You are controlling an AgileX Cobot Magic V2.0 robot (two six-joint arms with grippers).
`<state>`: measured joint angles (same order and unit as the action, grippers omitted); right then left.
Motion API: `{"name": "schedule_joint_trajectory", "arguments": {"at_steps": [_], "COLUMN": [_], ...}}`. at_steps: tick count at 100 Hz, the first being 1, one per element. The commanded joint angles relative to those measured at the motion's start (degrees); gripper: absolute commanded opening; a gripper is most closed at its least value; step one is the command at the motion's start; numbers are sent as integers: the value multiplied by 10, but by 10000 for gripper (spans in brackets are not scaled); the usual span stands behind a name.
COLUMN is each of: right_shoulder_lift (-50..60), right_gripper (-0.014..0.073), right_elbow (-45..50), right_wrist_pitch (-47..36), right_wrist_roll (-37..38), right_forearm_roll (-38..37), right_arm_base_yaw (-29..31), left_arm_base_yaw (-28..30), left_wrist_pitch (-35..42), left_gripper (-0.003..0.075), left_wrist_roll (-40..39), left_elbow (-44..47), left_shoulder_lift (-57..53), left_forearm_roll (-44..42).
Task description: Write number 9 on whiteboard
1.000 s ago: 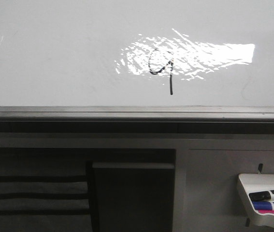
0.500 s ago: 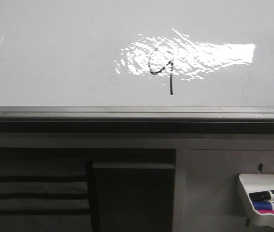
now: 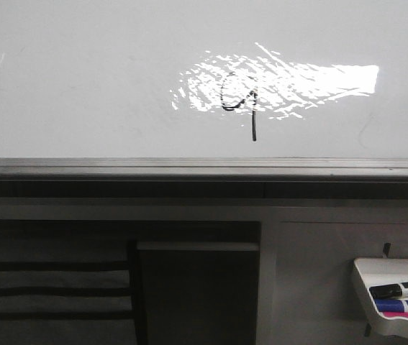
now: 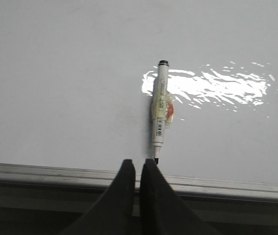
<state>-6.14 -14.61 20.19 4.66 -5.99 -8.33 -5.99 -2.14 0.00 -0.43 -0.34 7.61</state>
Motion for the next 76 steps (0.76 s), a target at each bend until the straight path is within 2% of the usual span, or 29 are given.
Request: {"name": "schedule_joint_trajectory", "arguments": {"at_steps": [1, 10, 30, 33, 76], "right_shoulder_lift": [23, 47, 78, 78, 78], "right_gripper": [-72, -72, -72, -72, -72], "right_elbow": [37, 89, 171, 167, 168], "right_wrist_pitch": [-116, -169, -272, -252, -250], "right_wrist_roll": [-7, -7, -7, -7, -7], "right_forearm_roll": [3, 14, 18, 18, 18], "right_arm_base_yaw": [31, 49, 51, 51, 51], "left_arm_base_yaw": [2, 2, 2, 2, 2], "left_wrist_pitch": [42, 42, 42, 42, 42], "left_gripper": [-20, -20, -20, -20, -20], "left_wrist_roll": [-8, -8, -8, -8, -8], "left_elbow": [18, 18, 18, 18, 18], "left_shoulder_lift": [-15, -15, -15, -15, -15], "left_forearm_roll": [5, 5, 5, 5, 5]}}
